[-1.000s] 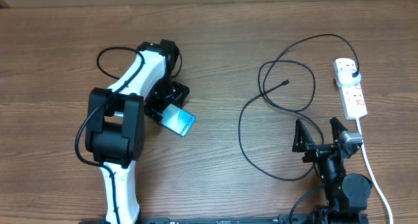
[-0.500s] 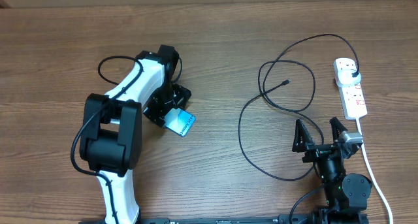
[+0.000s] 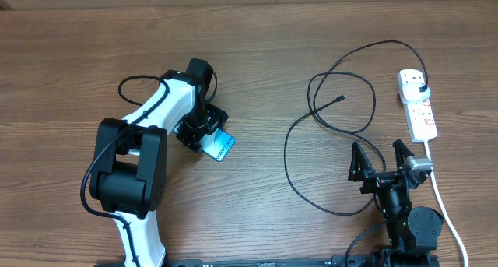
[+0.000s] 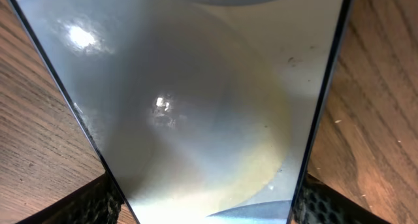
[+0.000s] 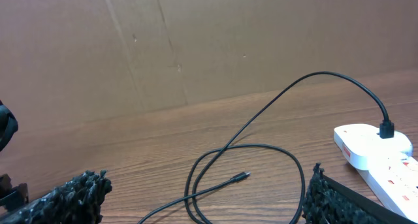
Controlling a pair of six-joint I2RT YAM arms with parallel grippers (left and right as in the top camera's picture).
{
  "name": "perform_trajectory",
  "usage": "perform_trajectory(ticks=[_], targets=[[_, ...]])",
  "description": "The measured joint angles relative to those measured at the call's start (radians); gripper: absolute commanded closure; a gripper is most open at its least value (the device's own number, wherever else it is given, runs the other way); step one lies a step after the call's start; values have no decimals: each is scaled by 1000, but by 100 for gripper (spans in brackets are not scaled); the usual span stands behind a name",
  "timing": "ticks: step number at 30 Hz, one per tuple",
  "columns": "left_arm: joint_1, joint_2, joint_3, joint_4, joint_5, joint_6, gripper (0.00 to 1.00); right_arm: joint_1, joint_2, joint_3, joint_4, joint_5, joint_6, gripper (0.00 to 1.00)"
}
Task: Plug charger to phone and switch on socket
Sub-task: 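Close the left gripper on the phone and tilt it upright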
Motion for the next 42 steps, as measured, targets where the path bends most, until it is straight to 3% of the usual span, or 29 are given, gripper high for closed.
perform_trajectory(ticks=[4, 9, 17, 21, 28, 33, 39, 42], targets=[[-6, -7, -9, 11, -8, 29, 24, 0, 0, 0, -1, 0, 0, 0], [-17, -13, -19, 18, -11, 150, 23, 0, 0, 0, 0, 0, 0, 0], [-32, -28, -40, 18, -5, 444, 0, 0, 0, 0, 0, 0, 0, 0], [-44, -32, -43, 14, 0, 541, 0, 0, 0, 0, -1, 0, 0, 0], [-45, -33, -43, 22, -12, 579, 0, 0, 0, 0, 0, -1, 0, 0], [-36, -31, -31, 218, -161, 544, 0, 0, 0, 0, 0, 0, 0, 0], [-45, -27, -31, 229, -201, 497, 0, 0, 0, 0, 0, 0, 0, 0], [-45, -27, -31, 224, -197, 542, 0, 0, 0, 0, 0, 0, 0, 0]])
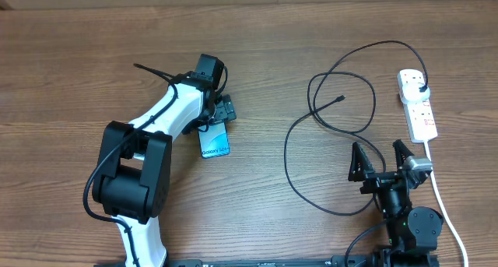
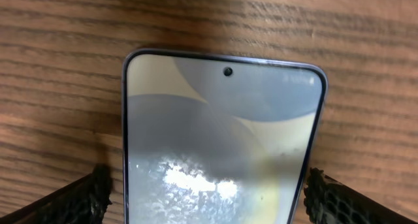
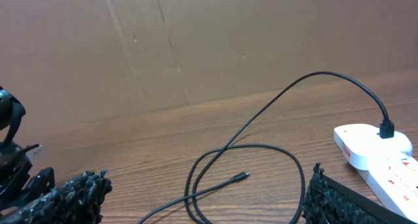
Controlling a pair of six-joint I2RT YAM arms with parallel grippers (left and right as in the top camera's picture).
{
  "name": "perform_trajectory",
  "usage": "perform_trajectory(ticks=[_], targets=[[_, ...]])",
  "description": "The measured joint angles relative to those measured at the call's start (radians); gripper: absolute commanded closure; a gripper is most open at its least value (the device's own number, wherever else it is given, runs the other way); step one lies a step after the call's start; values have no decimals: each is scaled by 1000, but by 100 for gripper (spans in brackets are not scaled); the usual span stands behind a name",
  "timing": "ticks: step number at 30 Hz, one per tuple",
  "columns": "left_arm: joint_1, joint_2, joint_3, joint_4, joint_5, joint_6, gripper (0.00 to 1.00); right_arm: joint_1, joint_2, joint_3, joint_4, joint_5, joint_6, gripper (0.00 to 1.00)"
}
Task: Plug charger to phone and switch on socket
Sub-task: 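Close the left gripper on the phone and tilt it upright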
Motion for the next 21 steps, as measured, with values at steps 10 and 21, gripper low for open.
perform_trajectory(ticks=[10, 21], targets=[[0, 0, 2, -34, 22, 102, 0, 0, 0, 0, 0, 0, 0, 0], [14, 5, 18, -75, 64, 71, 1, 0, 0, 0, 0, 0, 0, 0]])
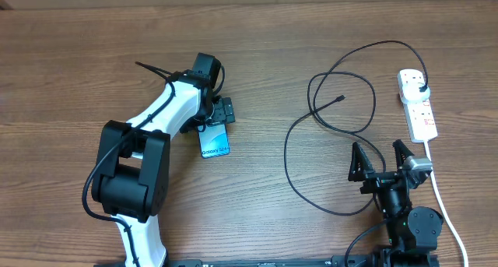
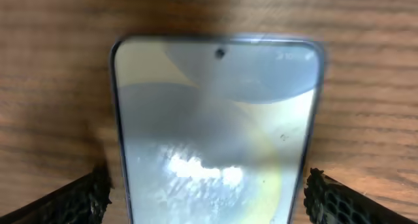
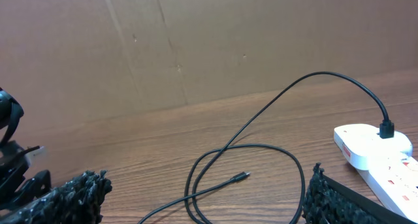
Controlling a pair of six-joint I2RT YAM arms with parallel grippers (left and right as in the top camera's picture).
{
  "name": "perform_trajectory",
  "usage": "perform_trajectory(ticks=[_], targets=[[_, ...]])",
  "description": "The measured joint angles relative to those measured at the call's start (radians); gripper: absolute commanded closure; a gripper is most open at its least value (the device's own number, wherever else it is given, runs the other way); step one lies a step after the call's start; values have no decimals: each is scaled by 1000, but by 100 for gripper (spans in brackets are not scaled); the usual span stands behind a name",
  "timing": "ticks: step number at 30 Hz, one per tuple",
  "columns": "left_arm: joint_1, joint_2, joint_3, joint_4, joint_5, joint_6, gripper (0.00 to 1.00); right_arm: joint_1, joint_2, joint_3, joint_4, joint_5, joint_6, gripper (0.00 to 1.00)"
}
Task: Plug charger to phone and switch on socket
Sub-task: 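Close the left gripper on the phone and tilt it upright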
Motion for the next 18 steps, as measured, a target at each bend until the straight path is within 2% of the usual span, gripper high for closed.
perform_trajectory(ticks=[11, 18], targets=[[1, 33, 46, -169, 16, -53, 0, 0, 0, 0, -1, 0, 0, 0], [2, 49, 71, -195, 27, -29, 0, 0, 0, 0, 0, 0, 0, 0]])
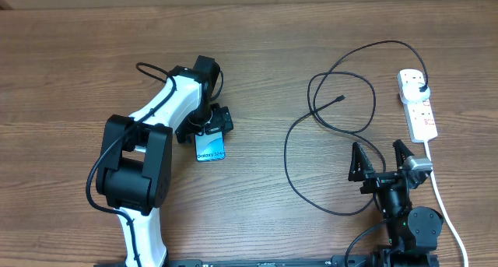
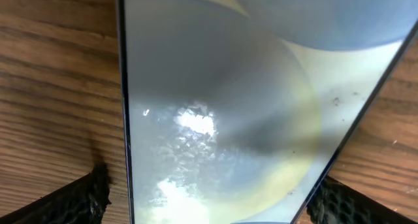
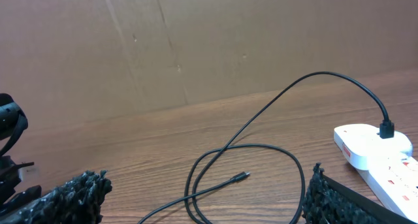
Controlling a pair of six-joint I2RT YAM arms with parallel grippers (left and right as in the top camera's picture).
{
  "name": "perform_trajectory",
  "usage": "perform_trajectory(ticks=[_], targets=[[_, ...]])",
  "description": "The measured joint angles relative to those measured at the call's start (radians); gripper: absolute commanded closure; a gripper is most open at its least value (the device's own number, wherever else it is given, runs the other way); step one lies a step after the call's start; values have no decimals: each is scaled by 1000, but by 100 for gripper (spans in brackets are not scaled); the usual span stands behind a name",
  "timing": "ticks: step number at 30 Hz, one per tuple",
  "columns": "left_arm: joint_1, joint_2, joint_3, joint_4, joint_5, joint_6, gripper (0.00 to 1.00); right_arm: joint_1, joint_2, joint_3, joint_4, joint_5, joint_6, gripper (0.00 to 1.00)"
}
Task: Plug charger to phone and switch on socket
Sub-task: 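Close the left gripper on the phone and tilt it upright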
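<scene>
A light-blue phone [image 1: 210, 148] lies face up on the wooden table. In the left wrist view the phone [image 2: 222, 100] fills the frame, slightly askew. My left gripper [image 1: 204, 133] stands open over its far end, one finger on each long side. The black charger cable [image 1: 311, 142] loops across the right half. Its free plug [image 1: 342, 98] lies bare on the wood, and it shows as the plug [image 3: 243, 176] ahead of my right gripper [image 1: 381, 159]. That gripper is open and empty. The cable's other end sits in the white socket strip [image 1: 418, 103].
The socket strip's white lead [image 1: 443, 201] runs down the right edge past my right arm. A brown cardboard wall [image 3: 196, 41] closes off the far side. Bare table [image 1: 257, 212] lies between the phone and the cable loops.
My left gripper has come down nearer the phone, which now fills the wrist view. The phone has shifted slightly toward the front left and turned a little. The right arm has not moved.
At first my left gripper was close over the phone, which lay slanted. Then the phone lay straighter and farther back, with the gripper drawn back beyond its top end. Now the gripper straddles it again. The right arm, cable and strip stayed still.
</scene>
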Motion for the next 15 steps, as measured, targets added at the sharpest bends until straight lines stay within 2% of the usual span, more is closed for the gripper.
perform_trajectory(ticks=[5, 8, 15], targets=[[0, 0, 0, -3, -2, 35, 0, 0, 0, 0, 0, 0, 0, 0], [0, 0, 0, -4, -3, 49, 3, 0, 0, 0, 0, 0, 0, 0], [0, 0, -2, 0, -3, 53, 1, 0, 0, 0, 0, 0, 0, 0]])
